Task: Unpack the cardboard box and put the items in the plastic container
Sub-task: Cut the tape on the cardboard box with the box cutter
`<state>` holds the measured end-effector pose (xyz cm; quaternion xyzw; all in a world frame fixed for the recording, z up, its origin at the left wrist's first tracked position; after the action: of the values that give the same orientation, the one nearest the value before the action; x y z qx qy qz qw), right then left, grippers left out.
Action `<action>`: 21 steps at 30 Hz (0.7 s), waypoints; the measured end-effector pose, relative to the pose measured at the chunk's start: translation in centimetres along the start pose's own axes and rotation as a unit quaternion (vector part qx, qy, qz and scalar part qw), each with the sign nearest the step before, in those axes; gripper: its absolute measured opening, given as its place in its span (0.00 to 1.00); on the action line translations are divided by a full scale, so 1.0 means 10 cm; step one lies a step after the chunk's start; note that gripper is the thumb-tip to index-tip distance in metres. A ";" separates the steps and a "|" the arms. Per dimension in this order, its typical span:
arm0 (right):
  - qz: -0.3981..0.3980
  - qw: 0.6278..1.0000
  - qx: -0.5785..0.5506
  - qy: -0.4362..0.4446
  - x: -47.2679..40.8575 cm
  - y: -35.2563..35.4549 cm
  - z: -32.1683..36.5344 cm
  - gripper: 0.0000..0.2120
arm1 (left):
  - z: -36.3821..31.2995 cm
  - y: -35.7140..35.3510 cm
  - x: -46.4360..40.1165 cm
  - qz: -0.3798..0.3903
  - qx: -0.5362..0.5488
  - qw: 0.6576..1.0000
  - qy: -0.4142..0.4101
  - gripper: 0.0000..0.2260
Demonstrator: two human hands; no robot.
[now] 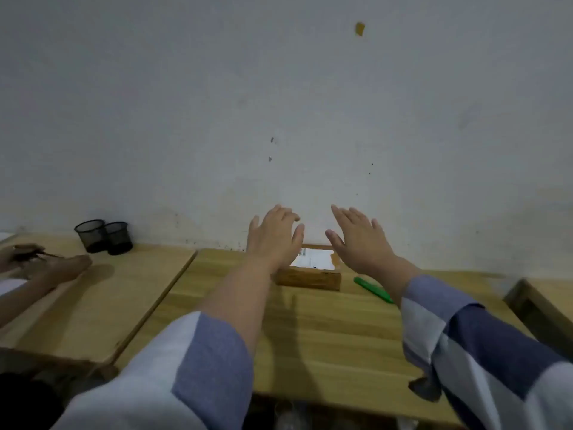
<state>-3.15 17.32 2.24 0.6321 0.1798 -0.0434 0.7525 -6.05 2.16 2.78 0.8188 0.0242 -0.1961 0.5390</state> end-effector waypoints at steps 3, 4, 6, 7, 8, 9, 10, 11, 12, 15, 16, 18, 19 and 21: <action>0.046 0.999 -0.014 -0.024 0.01 -0.30 -0.12 0.27 | 0.14 -0.32 -0.02 0.048 -0.003 0.999 0.019 0.17; 0.065 0.997 -0.024 -0.036 0.02 -0.42 -0.18 0.27 | 0.21 -0.46 -0.04 0.069 -0.005 0.997 0.023 0.17; 0.085 0.994 -0.038 -0.055 0.01 -0.66 -0.28 0.27 | 0.31 -0.72 -0.11 0.100 -0.005 0.995 0.027 0.17; 0.092 0.993 -0.038 -0.061 -0.02 -0.76 -0.35 0.26 | 0.36 -0.83 -0.17 0.111 -0.007 0.993 0.026 0.17; 0.100 0.992 -0.038 -0.069 -0.04 -0.85 -0.40 0.26 | 0.40 -0.93 -0.24 0.120 -0.008 0.992 0.027 0.17; 0.109 0.990 -0.038 -0.076 -0.07 -0.96 -0.47 0.26 | 0.43 -1.03 -0.30 0.134 -0.012 0.991 0.023 0.17; 0.116 0.989 -0.038 -0.081 -0.11 -1.06 -0.54 0.26 | 0.46 -1.14 -0.36 0.148 -0.015 0.989 0.017 0.18; 0.120 0.988 -0.042 -0.092 -0.16 -1.17 -0.62 0.26 | 0.49 -1.26 -0.44 0.162 -0.013 0.987 0.015 0.18; 0.125 0.986 -0.048 -0.103 -0.18 -1.24 -0.68 0.25 | 0.51 -1.34 -0.49 0.175 -0.009 0.984 0.015 0.18; 0.133 0.979 -0.057 -0.143 -0.27 -1.47 -0.89 0.25 | 0.56 -1.64 -0.71 0.207 -0.004 0.978 0.002 0.18; 0.142 0.975 -0.061 -0.158 -0.29 -1.56 -0.97 0.25 | 0.57 -1.74 -0.78 0.219 -0.009 0.976 -0.002 0.18; 0.156 0.968 -0.064 -0.188 -0.28 -1.73 -1.13 0.25 | 0.59 -1.96 -0.92 0.239 -0.020 0.971 -0.014 0.19; 0.160 0.964 -0.065 -0.202 -0.26 -1.81 -1.22 0.25 | 0.59 -2.08 -0.98 0.250 -0.022 0.968 -0.018 0.20; 0.167 0.957 -0.067 -0.227 -0.20 -1.97 -1.39 0.24 | 0.60 -2.31 -1.08 0.268 -0.025 0.963 -0.027 0.21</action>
<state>-13.78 26.55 -17.39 0.5750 -0.1011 -0.0477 0.8105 -23.60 8.33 -15.63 0.7759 -0.2054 -0.0661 0.5927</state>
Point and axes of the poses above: each hand's wrist, its own x-axis away from the middle knuckle, its own y-axis out of the back of the hand, z = x × y, the point moved 7 cm from there along -x, towards the middle knuckle, and after that the axes turned 9 degrees about y, right-handed, at the moved point
